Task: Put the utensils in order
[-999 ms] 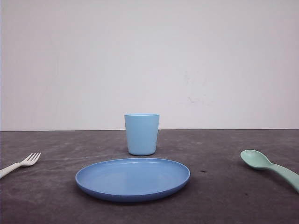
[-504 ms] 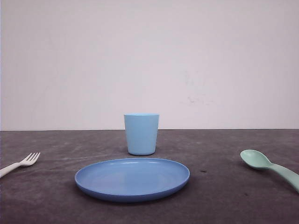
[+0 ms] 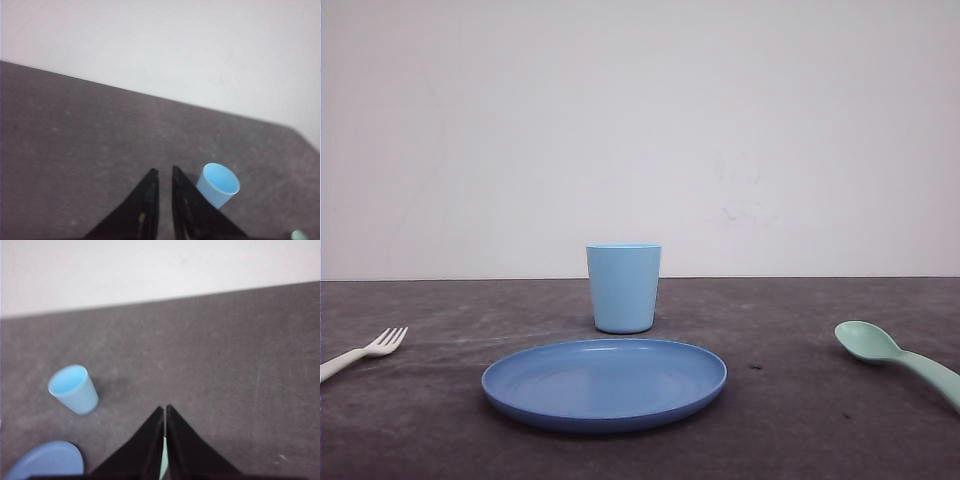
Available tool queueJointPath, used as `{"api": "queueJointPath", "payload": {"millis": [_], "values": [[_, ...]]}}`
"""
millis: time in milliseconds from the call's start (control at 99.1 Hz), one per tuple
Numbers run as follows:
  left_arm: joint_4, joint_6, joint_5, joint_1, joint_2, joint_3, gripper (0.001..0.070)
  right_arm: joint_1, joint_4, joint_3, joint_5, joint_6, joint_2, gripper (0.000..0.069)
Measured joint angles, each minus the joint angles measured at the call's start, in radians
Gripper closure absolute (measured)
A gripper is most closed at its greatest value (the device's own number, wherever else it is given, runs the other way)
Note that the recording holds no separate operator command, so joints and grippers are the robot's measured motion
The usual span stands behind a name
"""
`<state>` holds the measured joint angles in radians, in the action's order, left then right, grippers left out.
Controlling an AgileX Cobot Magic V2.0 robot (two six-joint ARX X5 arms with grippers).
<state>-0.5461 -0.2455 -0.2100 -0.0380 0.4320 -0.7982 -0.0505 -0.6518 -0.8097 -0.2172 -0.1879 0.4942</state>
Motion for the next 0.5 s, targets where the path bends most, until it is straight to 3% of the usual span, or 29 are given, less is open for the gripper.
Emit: {"api": "queueJointPath", "payload": {"millis": [182,272,434,504], "values": [[-0.032,0.098,0.032,-0.005,0.147,-0.048,0.0686,0.0,-0.01,-0.009,0.01,0.082,0.125,0.0682],[-0.05,0.122,0.045,-0.018,0.215,-0.048,0.0686,-0.003,-0.018,-0.009,0.017,0.098,0.192,0.0682],[-0.065,0.159,0.129,-0.048,0.303,-0.048,0.0686,-0.023,-0.021,-0.009,0.082,0.109,0.302,0.0682],[-0.065,0.17,0.134,-0.058,0.328,-0.048,0.0686,-0.027,-0.021,-0.009,0.09,0.111,0.335,0.0682]]}}
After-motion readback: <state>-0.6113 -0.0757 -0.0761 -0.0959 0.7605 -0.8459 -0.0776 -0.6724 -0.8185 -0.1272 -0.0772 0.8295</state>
